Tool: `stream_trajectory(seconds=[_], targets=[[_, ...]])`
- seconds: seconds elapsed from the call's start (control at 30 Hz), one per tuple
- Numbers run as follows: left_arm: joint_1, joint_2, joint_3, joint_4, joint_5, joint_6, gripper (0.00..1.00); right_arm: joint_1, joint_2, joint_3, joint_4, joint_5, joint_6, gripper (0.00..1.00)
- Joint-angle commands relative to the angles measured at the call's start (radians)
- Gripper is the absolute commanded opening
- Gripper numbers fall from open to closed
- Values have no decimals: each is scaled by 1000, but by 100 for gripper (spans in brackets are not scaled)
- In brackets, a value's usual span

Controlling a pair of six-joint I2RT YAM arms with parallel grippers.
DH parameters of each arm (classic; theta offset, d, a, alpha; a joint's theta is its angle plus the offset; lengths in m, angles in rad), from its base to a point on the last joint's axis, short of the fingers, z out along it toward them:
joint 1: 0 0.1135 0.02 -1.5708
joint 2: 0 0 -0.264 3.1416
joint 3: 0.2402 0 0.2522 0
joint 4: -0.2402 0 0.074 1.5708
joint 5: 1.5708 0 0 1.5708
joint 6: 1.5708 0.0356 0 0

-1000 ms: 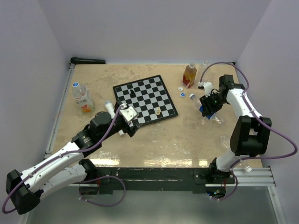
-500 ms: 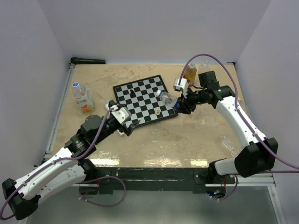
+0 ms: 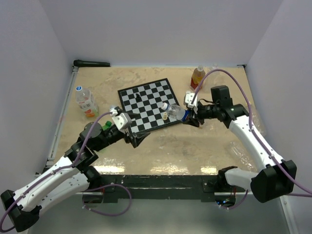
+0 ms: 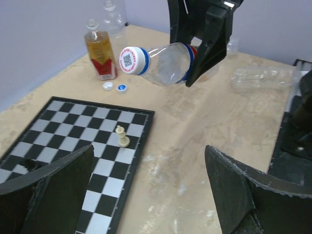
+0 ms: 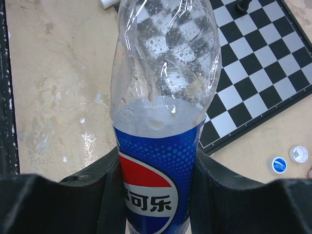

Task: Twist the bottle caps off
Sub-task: Pick up the plastic bottle at the center of the board.

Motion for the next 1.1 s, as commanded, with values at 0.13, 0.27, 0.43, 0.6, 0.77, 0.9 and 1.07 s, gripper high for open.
stream_trajectory(seconds=[0.13,0.27,0.43,0.6,0.77,0.9,1.07], targets=[[5,34,63,0,138,-158,100,-22,-163,-129,127,-41,-101,1],[5,68,75,-10,181,-154,100,-22,-160,-137,109,-32,-128,0],[3,138,121,-84,312,-116,100,-23,-120,-125,69,-58,-156,0],[-9,194,140,-93,361,-53,100,-20,-108,-119,47,-52,-173,0],[-25,237,155,-86,385,44,100,-20,-108,-116,21,-47,-211,0],[-32,243,135,-64,385,142,100,-20,-100,-119,7,-42,-233,0],[-34,301,136,-27,441,217,99,-16,-91,-116,-26,-62,-274,0]])
